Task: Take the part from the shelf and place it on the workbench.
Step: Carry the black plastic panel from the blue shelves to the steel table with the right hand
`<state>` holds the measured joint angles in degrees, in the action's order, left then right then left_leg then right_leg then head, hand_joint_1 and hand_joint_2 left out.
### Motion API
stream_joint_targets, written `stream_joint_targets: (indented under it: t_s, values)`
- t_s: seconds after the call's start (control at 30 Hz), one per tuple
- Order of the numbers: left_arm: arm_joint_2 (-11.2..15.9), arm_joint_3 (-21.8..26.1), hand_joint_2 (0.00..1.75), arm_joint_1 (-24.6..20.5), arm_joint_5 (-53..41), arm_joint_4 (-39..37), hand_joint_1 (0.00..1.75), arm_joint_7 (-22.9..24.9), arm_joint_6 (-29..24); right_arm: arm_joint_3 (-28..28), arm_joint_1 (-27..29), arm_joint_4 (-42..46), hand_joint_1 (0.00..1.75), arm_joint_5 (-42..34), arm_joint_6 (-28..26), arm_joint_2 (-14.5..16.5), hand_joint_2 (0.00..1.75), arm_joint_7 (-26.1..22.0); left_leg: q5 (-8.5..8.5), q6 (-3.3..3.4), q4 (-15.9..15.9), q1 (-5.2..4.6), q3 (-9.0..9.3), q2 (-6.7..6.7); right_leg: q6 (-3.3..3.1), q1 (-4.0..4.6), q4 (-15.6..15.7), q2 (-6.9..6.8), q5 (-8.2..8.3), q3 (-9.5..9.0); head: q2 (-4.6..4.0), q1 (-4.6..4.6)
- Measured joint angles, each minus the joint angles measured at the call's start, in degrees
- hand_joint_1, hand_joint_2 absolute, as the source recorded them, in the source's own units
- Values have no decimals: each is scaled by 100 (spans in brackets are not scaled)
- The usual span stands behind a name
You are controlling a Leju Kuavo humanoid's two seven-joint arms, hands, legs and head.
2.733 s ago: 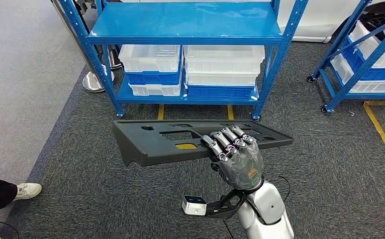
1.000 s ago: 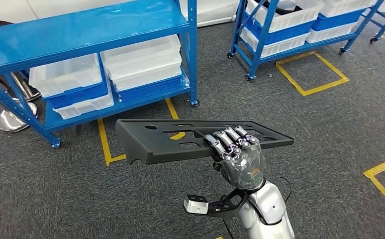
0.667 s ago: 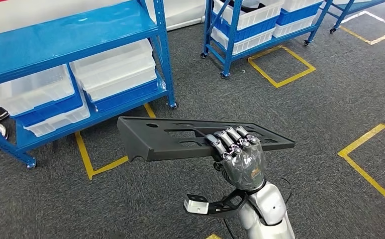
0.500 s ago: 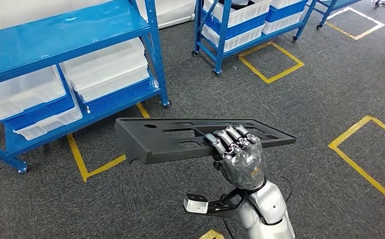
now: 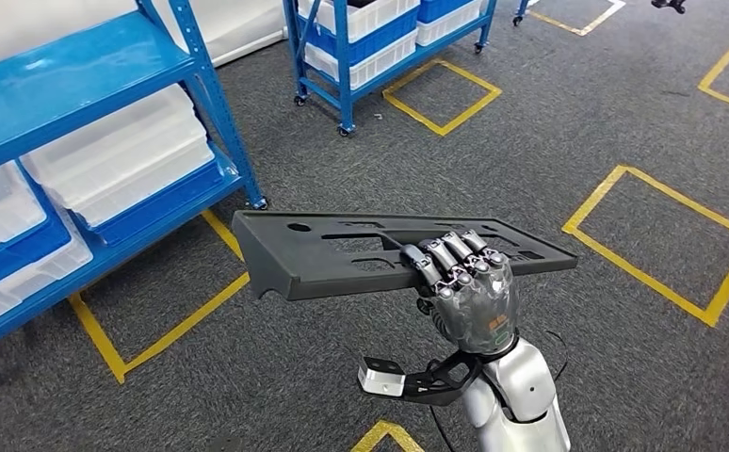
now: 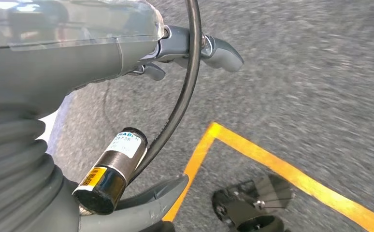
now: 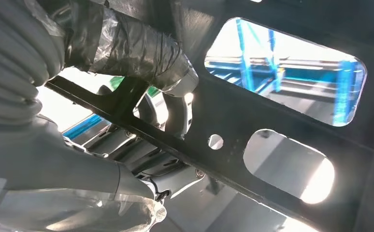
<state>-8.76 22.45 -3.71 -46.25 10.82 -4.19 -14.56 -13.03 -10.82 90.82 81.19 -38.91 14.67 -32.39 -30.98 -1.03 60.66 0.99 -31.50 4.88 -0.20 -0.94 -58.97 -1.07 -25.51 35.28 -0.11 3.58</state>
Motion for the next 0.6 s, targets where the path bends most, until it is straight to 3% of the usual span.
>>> stream_joint_targets:
  t_s: [0.07, 0.1, 0.13, 0.17, 0.2, 0.27, 0.33, 0.4, 0.43, 0.5, 0.57, 0.6]
  values:
    - [-1, 8, 175, 15, -25, 0, 0, 0, 9, 3, -23, 13, 175, 9, 0, -1, 175, 33, -382, -16, 680, 19, -298, -328, -48, -11, 7, 136, 18, 7, 0, -2]
    - [-2, 13, 175, 29, -35, 0, 0, 3, 15, 4, -26, 13, 175, 13, 0, -2, 175, 46, -525, -22, 1051, 21, -470, -400, -56, -7, 2, 216, 21, 14, 0, -4]
    - [-2, 17, 175, 39, -42, 0, 0, 7, 18, 4, -23, 13, 175, 16, 0, -7, 175, 58, -558, -26, 1277, 22, -582, -428, -58, -2, -5, 304, 22, 17, 0, -4]
    - [-3, 22, 175, 45, -44, 0, 0, 10, 20, 5, -22, 13, 175, 20, 0, -13, 175, 70, -480, -26, 1303, 23, -606, -442, -58, 0, -17, 395, 23, 19, 0, -4]
    - [-3, 26, 175, 45, -46, 0, 0, 12, 20, 5, -23, 13, 175, 23, 0, -19, 175, 86, -288, -21, 1084, 28, -518, -473, -55, -2, -34, 488, 21, 19, 0, -4]
    - [-3, 33, 175, 46, -48, 0, 0, 13, 20, 5, -32, 14, 175, 25, 0, -27, 175, 110, 92, -1, 348, 53, -213, -726, -24, -3, -88, 654, 11, 40, 0, -4]
    - [-3, 41, 175, 45, -48, 0, 0, 13, 20, 4, -40, 17, 175, 33, 0, -29, 175, 119, 198, 24, -74, 65, -38, -958, 46, -11, -131, 797, 25, 106, 0, -2]
    - [-3, 52, 175, 34, -49, 0, 0, 10, 20, 4, -42, 26, 175, 45, 0, -38, 175, 132, 193, 70, -123, 48, -20, -904, 139, -28, -111, 940, 79, 163, 0, -1]
    - [-7, 58, 175, 29, -50, 0, 0, 8, 20, 4, -38, 34, 175, 50, 0, -46, 175, 141, 219, 109, -148, 48, -17, -826, 175, -33, -111, 941, 87, 183, 0, -1]
    - [-16, 72, 175, 26, -53, 0, 0, -1, 18, 5, -54, 51, 175, 57, 0, -66, 175, 165, 269, 202, -213, 54, 0, -656, 218, -10, -355, 669, -68, 316, 0, 23]
    - [-22, 83, 175, 37, -55, 0, 0, -9, 16, 5, -76, 60, 175, 63, 0, -76, 175, 191, 282, 255, -238, 28, 3, -481, 235, 8, -1017, 284, -422, 626, 0, 45]
    - [-23, 87, 175, 47, -55, 0, 0, -9, 16, 5, -77, 60, 175, 64, 0, -81, 175, 203, 279, 265, -237, 13, -1, -386, 243, 7, -1373, 197, -568, 789, 0, 45]
